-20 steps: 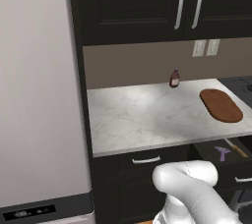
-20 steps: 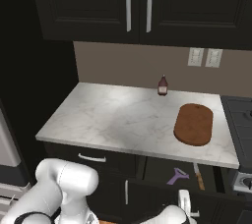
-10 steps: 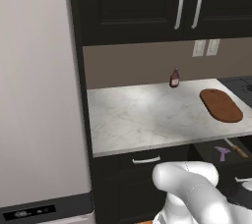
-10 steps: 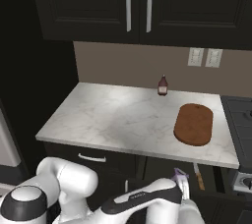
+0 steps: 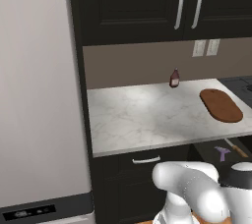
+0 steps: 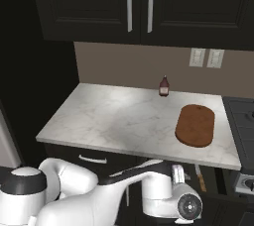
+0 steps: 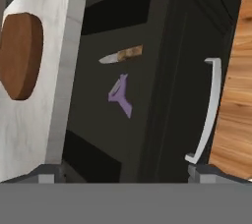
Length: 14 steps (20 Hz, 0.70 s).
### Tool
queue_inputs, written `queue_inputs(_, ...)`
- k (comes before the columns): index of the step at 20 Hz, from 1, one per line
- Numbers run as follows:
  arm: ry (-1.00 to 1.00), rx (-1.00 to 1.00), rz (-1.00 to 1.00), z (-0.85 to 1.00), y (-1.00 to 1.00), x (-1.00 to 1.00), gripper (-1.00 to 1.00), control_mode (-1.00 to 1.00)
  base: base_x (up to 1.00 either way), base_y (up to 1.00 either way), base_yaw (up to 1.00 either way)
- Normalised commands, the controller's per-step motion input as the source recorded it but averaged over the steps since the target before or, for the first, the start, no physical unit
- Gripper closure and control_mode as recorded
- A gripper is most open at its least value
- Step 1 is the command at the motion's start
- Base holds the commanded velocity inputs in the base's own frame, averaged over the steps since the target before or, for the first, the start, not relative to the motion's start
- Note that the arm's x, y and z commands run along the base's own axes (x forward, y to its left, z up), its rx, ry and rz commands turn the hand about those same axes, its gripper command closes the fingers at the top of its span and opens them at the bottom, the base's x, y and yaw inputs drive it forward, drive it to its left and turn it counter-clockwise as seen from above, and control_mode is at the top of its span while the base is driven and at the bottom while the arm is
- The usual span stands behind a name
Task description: Open the drawer on the right and place the cutting tools on the cutting board.
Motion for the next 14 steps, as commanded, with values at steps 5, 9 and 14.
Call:
queue_inputs(5,0.17,0.00,0.00,0.00,0.07,0.35,-1.00,-1.00,0.00,0.00,0.00)
queue_inputs(9,0.22,0.00,0.00,0.00,0.04,0.24,-1.00,-1.00,0.00,0.00,0.00)
queue_inputs(14,0.20,0.00,0.00,0.00,0.04,0.03,-1.00,-1.00,0.00,0.00,0.00)
